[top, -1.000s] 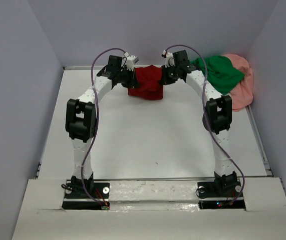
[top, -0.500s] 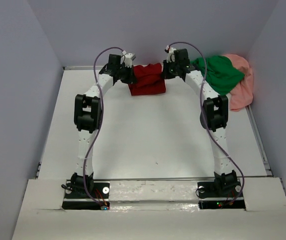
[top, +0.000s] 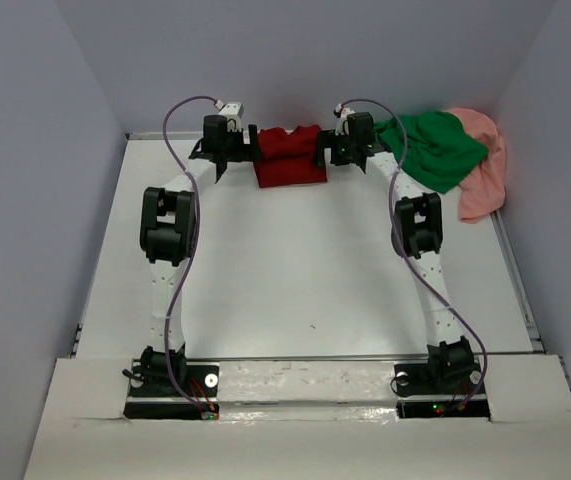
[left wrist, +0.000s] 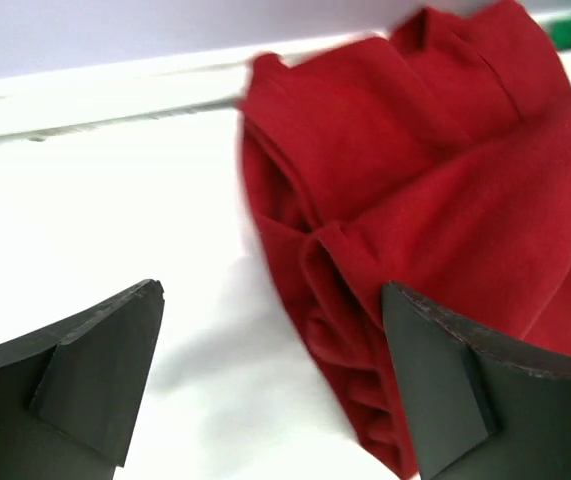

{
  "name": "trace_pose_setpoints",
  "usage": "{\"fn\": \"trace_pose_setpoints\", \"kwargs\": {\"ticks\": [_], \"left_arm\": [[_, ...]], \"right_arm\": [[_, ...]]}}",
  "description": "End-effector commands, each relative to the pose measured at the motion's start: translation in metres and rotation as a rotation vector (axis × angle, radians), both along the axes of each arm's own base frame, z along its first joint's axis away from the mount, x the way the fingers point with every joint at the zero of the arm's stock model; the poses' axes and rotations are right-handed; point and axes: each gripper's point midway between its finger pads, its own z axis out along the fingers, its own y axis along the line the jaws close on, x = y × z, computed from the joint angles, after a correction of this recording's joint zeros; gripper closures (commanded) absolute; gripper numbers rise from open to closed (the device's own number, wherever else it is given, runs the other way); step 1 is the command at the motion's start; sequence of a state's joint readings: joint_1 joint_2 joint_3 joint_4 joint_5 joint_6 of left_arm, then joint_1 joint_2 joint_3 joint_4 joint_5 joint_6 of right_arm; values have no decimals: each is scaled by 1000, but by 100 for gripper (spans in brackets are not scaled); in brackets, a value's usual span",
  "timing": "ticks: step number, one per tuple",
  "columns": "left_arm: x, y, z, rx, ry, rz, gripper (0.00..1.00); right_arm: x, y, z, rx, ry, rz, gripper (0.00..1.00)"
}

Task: Fold and stack the t-shirts
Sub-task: Fold the tshirt

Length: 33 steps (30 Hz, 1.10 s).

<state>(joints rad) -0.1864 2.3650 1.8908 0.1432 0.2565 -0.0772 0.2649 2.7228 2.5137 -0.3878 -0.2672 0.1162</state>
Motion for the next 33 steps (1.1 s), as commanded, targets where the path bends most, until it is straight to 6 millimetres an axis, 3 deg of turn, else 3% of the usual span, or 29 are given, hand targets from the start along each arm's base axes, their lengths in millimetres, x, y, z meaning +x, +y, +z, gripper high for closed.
{"fn": "trace_pose_setpoints", "kwargs": {"ticks": [1,4,5,7,8,9,10,11,12,13,14,15,16,17,18,19,20,21,23,24,25,27,28,30,33], "left_arm": [[10,10,53,21,-174,91,1],[-3,4,82,21,-214,52,1],[-12,5,74,27,-199,50,1],[-25,7,104,22,-255,67,1],[-38,8,91,29,-230,55,1],[-47,9,122,21,-296,60,1],[-61,13,109,43,-277,74,1],[-68,16,118,53,-301,88,1],[-75,16,126,54,-322,94,1],[-86,19,153,42,-378,111,1],[-97,16,145,47,-363,105,1],[-107,16,164,35,-396,103,1],[-114,14,168,23,-403,97,1],[-123,8,163,3,-391,80,1],[-132,3,172,-15,-407,53,1],[-141,-9,170,-40,-407,-11,1],[-145,-15,171,-53,-408,-28,1],[-150,-32,167,-56,-399,-67,1],[-152,-55,159,-45,-375,-136,12],[-152,-70,134,-34,-304,-163,21],[-147,-80,134,-38,-296,-184,46],[-139,-92,112,-24,-220,-193,70],[-131,-103,90,-17,-157,-215,87],[-125,-110,71,1,-105,-223,100],[-117,-123,46,28,-71,-250,100]], "right_arm": [[-7,13,36,46,-57,64,0],[-20,17,56,69,-59,105,0],[-29,18,47,69,-33,128,0],[-37,12,49,59,-18,105,0],[-41,10,70,59,-50,106,0],[-51,6,59,45,-19,106,0],[-54,3,82,45,-63,99,0],[-64,-2,66,22,-31,92,0],[-64,-3,82,14,-64,96,0],[-74,-8,71,-5,-37,92,0],[-78,-11,74,-15,-41,88,0],[-83,-15,90,-28,-71,86,3],[-88,-17,93,-31,-77,89,8],[-99,-19,100,-29,-89,101,20],[-105,-19,103,-26,-90,107,39],[-114,-21,97,-27,-73,111,78],[-118,-23,101,-24,-73,104,100],[-126,-20,116,0,-88,123,100],[-136,-20,122,6,-88,137,100],[-144,-22,116,6,-66,135,100],[-150,-23,128,11,-84,141,100],[-160,-25,125,5,-68,147,100],[-164,-27,131,4,-74,146,100],[-174,-28,125,-1,-46,161,100],[-188,-31,118,-6,-10,165,100]]}}
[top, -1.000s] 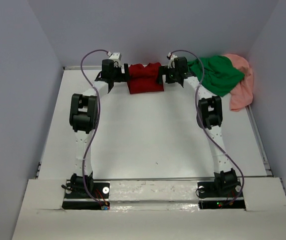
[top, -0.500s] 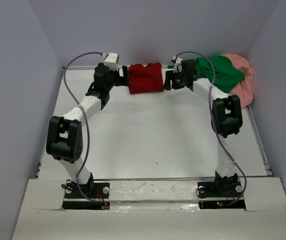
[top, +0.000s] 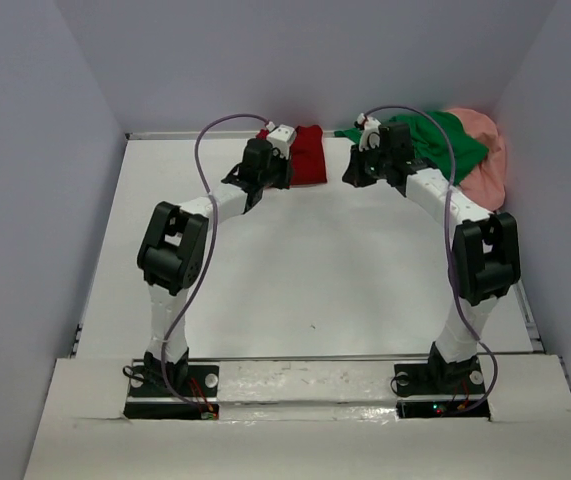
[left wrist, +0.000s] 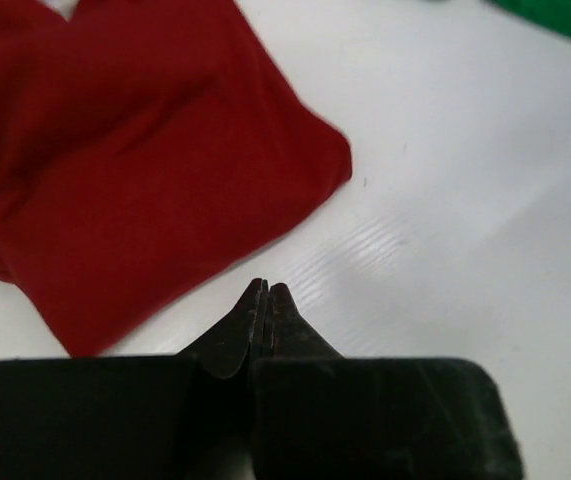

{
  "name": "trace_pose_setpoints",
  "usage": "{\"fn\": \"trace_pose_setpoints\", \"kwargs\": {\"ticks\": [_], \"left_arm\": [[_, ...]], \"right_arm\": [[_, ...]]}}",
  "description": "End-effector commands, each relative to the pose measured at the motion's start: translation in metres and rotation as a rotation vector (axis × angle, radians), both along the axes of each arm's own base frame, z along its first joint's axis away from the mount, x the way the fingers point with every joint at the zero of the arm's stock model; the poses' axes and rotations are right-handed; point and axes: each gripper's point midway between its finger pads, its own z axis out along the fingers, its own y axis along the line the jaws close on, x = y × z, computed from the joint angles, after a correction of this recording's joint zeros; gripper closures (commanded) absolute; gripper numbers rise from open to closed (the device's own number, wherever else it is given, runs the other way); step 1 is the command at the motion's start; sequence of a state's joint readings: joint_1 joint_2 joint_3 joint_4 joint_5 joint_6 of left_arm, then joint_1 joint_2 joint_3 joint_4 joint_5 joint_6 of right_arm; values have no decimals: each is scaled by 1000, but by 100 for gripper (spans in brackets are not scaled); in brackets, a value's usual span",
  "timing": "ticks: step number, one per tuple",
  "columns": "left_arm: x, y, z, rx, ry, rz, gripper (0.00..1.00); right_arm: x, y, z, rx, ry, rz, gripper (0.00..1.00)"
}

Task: Fold and stack the t-shirts
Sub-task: Fold the tshirt

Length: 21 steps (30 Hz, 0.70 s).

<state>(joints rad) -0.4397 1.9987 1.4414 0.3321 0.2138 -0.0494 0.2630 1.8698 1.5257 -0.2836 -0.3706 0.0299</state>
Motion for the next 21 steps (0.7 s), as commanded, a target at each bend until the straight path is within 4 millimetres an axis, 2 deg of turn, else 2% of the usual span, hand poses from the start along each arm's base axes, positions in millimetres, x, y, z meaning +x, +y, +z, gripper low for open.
{"fn": "trace_pose_setpoints", "kwargs": {"ticks": [1,2,3,5,6,9,15,16,17,19,20,21], "left_arm": [[4,-10,-11,35,36,-34,100],[7,-14,-7,43,17,-31,100],[10,-15,-12,56,16,-27,100],[16,-20,-10,57,-4,-11,100],[21,-18,-16,86,-20,-9,100],[33,-19,-12,90,-50,17,100],[50,-16,9,117,-172,104,100],[54,-12,4,138,-178,133,100],[59,-12,9,151,-200,144,100],[67,-10,-1,174,-203,179,100],[74,-10,6,172,-222,196,100],[79,-10,-3,185,-215,210,100]], "right_arm": [[-18,2,13,4,-14,36,100],[-23,1,6,0,3,38,100],[-27,1,7,4,3,41,100],[-34,1,2,8,20,52,100],[-38,3,2,17,24,65,100],[-44,3,-6,19,48,75,100],[-45,7,-19,28,86,96,100],[-46,8,-21,30,91,99,100],[-45,8,-24,31,100,98,100],[-44,10,-21,38,97,102,100],[-44,10,-19,40,93,104,100],[-45,11,-18,44,93,107,100]]}}
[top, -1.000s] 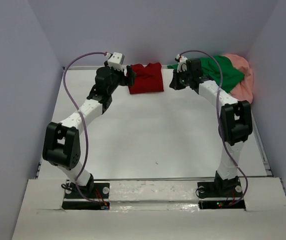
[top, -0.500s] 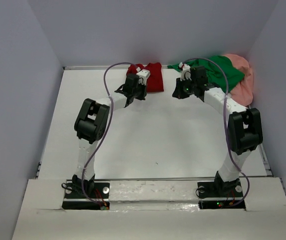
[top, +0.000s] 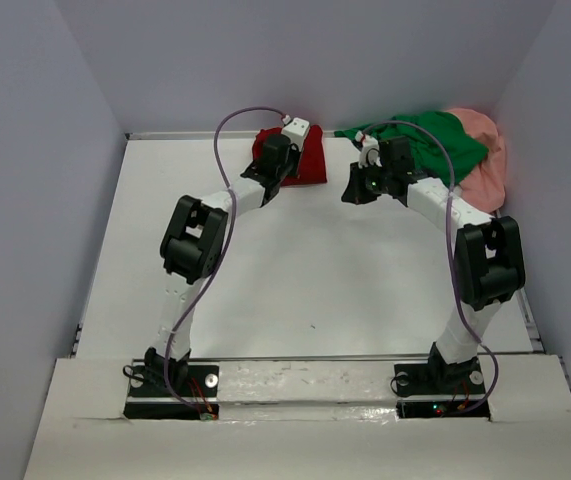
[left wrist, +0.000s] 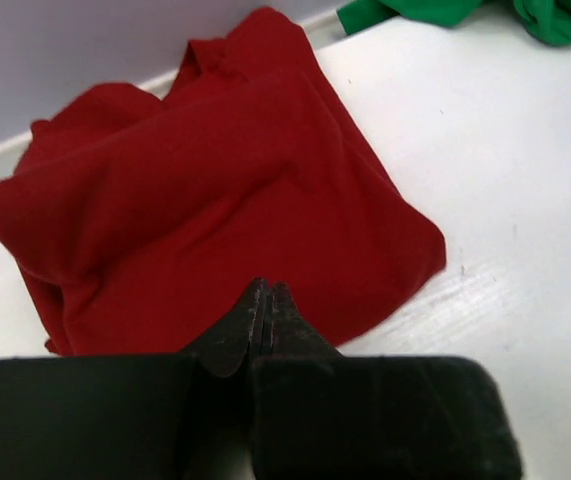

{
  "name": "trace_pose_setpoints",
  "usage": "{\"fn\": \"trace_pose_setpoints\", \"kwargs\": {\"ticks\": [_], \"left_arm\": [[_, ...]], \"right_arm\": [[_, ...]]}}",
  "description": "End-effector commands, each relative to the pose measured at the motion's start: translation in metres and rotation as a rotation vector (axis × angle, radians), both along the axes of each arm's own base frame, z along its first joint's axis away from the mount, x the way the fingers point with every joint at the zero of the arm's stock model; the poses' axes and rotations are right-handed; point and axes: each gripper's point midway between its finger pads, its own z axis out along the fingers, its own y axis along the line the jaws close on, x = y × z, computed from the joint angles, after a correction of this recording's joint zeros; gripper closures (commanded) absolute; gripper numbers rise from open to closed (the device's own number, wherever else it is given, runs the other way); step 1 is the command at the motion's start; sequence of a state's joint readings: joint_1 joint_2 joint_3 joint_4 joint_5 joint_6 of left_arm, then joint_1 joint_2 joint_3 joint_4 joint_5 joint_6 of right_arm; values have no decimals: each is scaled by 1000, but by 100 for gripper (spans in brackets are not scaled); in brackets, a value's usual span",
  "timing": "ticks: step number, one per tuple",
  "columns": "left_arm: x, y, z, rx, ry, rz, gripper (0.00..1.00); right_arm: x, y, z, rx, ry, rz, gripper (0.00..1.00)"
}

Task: Fold and stack the t-shirts
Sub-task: Fold the tshirt

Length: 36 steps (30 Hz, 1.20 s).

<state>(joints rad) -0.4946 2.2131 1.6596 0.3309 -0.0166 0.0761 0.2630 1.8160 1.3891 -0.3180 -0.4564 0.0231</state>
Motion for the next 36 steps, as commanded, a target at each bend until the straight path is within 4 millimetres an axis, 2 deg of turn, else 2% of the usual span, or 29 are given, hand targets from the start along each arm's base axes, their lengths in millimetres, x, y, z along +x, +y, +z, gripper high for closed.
{"fn": "trace_pose_setpoints", "kwargs": {"ticks": [1,3,4,5,7,8,9,10,11,12,16,17,18,19,20,21,22,24,27,28,29,31,32,33,34,35,36], "left_arm": [[31,4,25,23,-131,92,100],[41,4,34,21,-163,116,100],[46,5,26,29,-161,127,100],[53,3,37,21,-188,133,100],[62,5,28,39,-196,167,100],[69,5,39,26,-225,188,100],[73,6,40,24,-235,201,100],[78,7,29,40,-240,206,97],[82,8,36,35,-262,220,94],[85,9,25,42,-259,235,91],[100,17,27,38,-295,294,86],[106,18,37,16,-315,307,82],[110,20,39,5,-319,326,78],[116,22,19,14,-292,335,77],[125,21,35,-27,-284,316,75],[129,22,31,-51,-253,312,74],[129,17,5,-56,-176,265,73],[132,19,10,-103,-160,256,68],[126,16,-1,-121,-107,216,56],[126,15,5,-119,-120,212,50],[124,17,2,-107,-116,218,33],[122,17,12,-68,-143,219,15],[119,17,11,-44,-152,226,1],[118,19,16,-19,-177,244,1],[116,19,40,-12,-244,287,1],[113,21,40,31,-261,286,1],[113,22,51,30,-286,294,1]], "right_arm": [[-1,9,16,34,-34,40,100],[-6,11,19,45,-36,54,100],[-7,11,19,46,-33,54,100],[-8,11,19,48,-31,54,100],[-12,12,25,56,-38,65,100],[-13,11,25,57,-38,66,100],[-16,12,27,64,-35,74,100],[-18,13,31,70,-41,78,100],[-19,13,32,75,-41,82,100],[-21,14,32,82,-35,85,100],[-26,15,37,89,-26,93,100],[-27,15,40,93,-30,99,100],[-27,16,42,97,-32,101,100],[-28,16,43,99,-34,103,100],[-29,16,47,104,-41,107,100],[-29,17,49,106,-44,108,100],[-29,17,52,106,-47,106,100],[-30,17,56,107,-51,109,100],[-31,17,61,109,-54,112,100],[-32,17,63,110,-60,114,100],[-33,17,64,112,-60,119,100],[-33,16,65,108,-71,123,92],[-32,16,64,105,-70,120,78],[-32,15,62,97,-68,113,66],[-32,14,58,95,-60,110,53],[-32,14,53,92,-48,109,40],[-31,14,49,87,-44,106,34]]}}
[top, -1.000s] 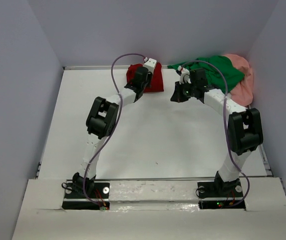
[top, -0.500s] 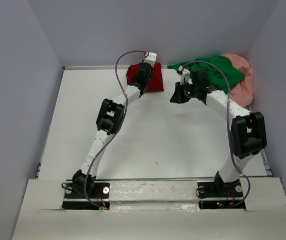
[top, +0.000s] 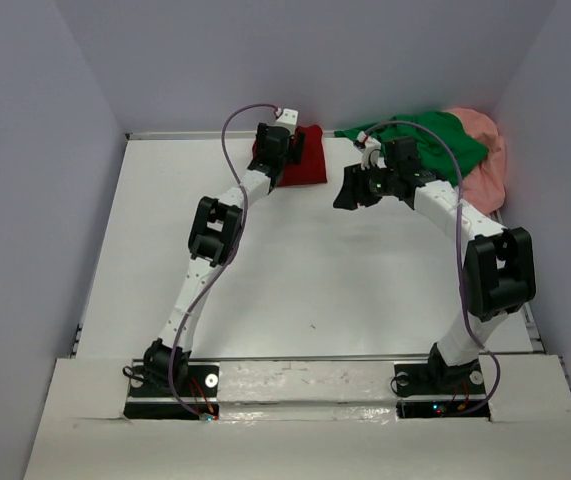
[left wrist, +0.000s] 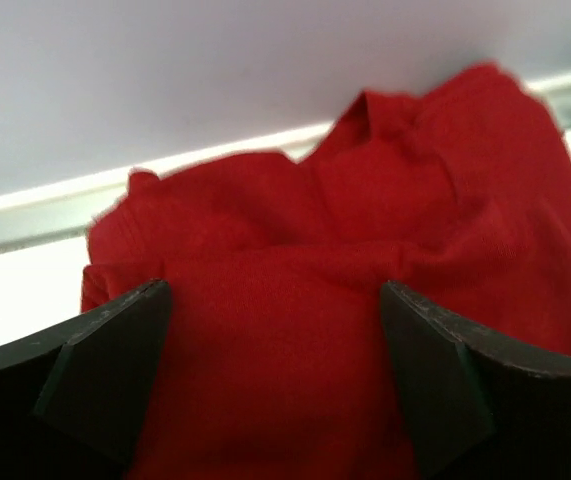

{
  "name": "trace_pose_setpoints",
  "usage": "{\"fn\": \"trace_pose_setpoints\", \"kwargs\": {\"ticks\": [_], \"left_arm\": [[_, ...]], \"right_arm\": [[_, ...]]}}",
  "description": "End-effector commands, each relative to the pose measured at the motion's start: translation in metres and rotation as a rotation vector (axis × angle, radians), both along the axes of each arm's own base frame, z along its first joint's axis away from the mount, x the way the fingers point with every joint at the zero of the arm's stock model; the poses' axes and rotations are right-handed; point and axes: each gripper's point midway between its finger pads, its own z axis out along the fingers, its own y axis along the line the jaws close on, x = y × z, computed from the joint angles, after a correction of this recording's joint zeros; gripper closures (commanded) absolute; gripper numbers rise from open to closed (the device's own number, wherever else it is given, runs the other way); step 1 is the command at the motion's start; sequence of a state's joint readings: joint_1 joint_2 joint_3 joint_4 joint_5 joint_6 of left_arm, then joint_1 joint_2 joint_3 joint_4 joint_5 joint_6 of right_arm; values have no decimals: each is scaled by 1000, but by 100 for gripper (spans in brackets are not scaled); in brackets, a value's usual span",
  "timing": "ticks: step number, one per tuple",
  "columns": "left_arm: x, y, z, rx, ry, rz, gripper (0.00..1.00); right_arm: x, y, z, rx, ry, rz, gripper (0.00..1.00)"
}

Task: Fold and stack the t-shirts
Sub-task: Fold the tshirt, then neatly place the folded tshirt to the corner

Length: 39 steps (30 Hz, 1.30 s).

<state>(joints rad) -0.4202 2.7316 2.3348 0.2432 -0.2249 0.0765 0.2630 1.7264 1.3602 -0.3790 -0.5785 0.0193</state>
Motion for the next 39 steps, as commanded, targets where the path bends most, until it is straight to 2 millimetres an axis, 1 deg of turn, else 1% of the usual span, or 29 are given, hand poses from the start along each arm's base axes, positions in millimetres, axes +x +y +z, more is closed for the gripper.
{"fn": "trace_pose_setpoints", "kwargs": {"ticks": [1,3,4,5,7,8,9,10,12,14,15,16,18,19,20,21,22,24,25,26,27,28,30,31,32,34,36,37,39], "left_arm": [[-9,-10,118,19,-225,54,1],[-8,-7,148,17,-280,74,1],[-7,-5,159,11,-303,91,1],[-8,-5,178,14,-344,97,1],[-7,2,199,-4,-382,138,1],[-9,4,215,-14,-410,148,1],[-9,4,215,-11,-411,146,1],[-11,6,222,-25,-421,160,1],[-13,1,220,-22,-402,130,1],[-15,-1,205,-10,-359,122,1],[-17,-3,203,-6,-345,105,5],[-19,-4,199,-13,-322,96,23],[-21,-6,193,-21,-282,86,40],[-23,-8,189,-21,-261,74,43],[-27,-15,180,-32,-211,32,43],[-29,-15,176,-38,-187,28,42],[-34,-21,171,-40,-147,-13,39],[-42,-28,166,-75,-99,-43,37],[-46,-32,156,-74,-55,-68,35],[-48,-33,157,-84,-45,-72,35],[-53,-41,151,-96,-13,-109,35],[-56,-39,141,-82,28,-113,35],[-61,-43,136,-111,65,-125,37],[-63,-46,129,-116,90,-136,38],[-67,-47,120,-114,123,-143,46],[-70,-47,111,-112,150,-144,55],[-72,-50,100,-118,180,-161,68],[-74,-50,94,-122,198,-155,77],[-77,-52,86,-127,220,-163,80]], "right_arm": [[0,3,16,8,-50,12,32],[1,3,8,2,-32,8,30],[1,3,6,1,-29,8,30],[0,3,3,1,-21,11,30],[-1,4,0,5,-14,18,30],[-2,4,0,5,-12,18,30],[-2,4,0,5,-12,18,30],[-3,4,0,5,-13,20,30],[-4,4,2,10,-16,23,30],[-5,5,2,16,-12,29,30],[-6,5,1,16,-10,30,30],[-6,5,-2,14,-4,31,30],[-5,5,-6,12,5,31,31],[-5,5,-7,11,9,30,30],[-6,6,-9,12,15,32,30],[-5,6,-8,12,11,33,30],[-5,6,-9,14,13,35,30],[-4,6,-9,11,14,31,31],[-4,6,-9,11,15,31,30],[-5,6,-11,12,19,33,30],[-5,7,-11,14,21,35,30],[-5,7,-13,15,26,38,31],[-4,7,-13,14,26,36,30],[-4,7,-13,11,25,33,30],[-4,7,-14,10,26,33,30],[-3,7,-14,12,30,32,30],[-4,7,-16,13,38,34,31],[-4,7,-18,12,39,33,31],[-3,7,-18,9,38,29,31]]}}
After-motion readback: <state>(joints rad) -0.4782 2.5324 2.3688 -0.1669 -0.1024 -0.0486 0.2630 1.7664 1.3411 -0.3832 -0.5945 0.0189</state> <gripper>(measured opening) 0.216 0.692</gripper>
